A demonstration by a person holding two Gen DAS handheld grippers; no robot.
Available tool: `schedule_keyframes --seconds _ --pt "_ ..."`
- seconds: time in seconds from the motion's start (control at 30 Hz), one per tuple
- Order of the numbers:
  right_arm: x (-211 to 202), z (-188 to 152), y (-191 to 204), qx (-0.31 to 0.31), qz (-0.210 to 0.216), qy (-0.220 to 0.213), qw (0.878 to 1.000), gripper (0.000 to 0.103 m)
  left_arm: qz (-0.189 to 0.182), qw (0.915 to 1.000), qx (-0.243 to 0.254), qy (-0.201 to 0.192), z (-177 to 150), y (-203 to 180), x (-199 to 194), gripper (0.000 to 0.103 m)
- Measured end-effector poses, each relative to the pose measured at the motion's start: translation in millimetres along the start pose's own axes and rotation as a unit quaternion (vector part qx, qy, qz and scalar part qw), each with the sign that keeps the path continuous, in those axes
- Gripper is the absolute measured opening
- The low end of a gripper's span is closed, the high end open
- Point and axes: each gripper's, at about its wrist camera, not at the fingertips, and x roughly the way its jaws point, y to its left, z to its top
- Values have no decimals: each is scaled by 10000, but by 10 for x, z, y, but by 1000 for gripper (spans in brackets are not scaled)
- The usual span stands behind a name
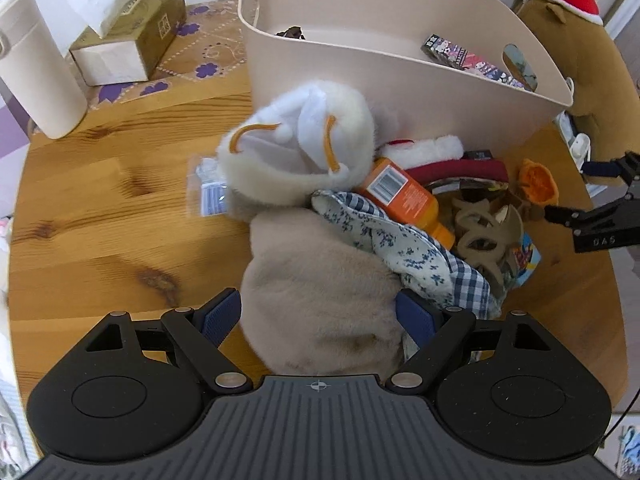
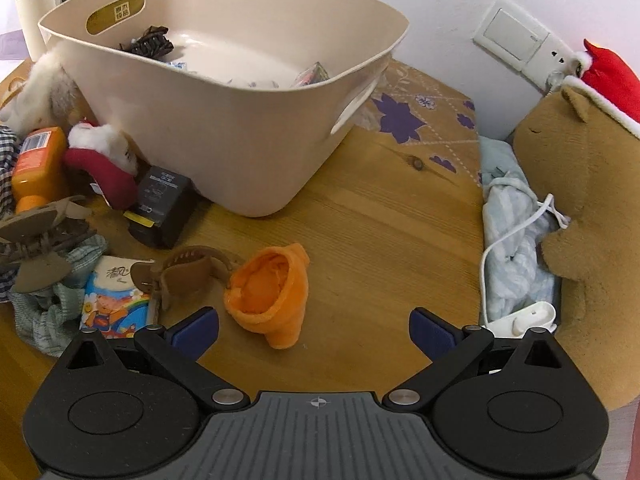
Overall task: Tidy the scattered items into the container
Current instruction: 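Grasp the beige fuzzy cloth with the left gripper while the right grasps the orange cup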
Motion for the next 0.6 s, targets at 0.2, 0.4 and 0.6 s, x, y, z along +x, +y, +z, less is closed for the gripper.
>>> schedule_keyframes --seconds 0.2,0.4,0.6 --pt "127 39 38 73 95 92 9999 81 119 9998 50 158 49 -77 211 86" --pt "127 50 53 165 354 -11 9992 59 33 9995 -162 286 14 -14 344 68" --pt "112 67 107 125 323 53 9994 12 -57 9993 -311 216 -25 7 341 45"
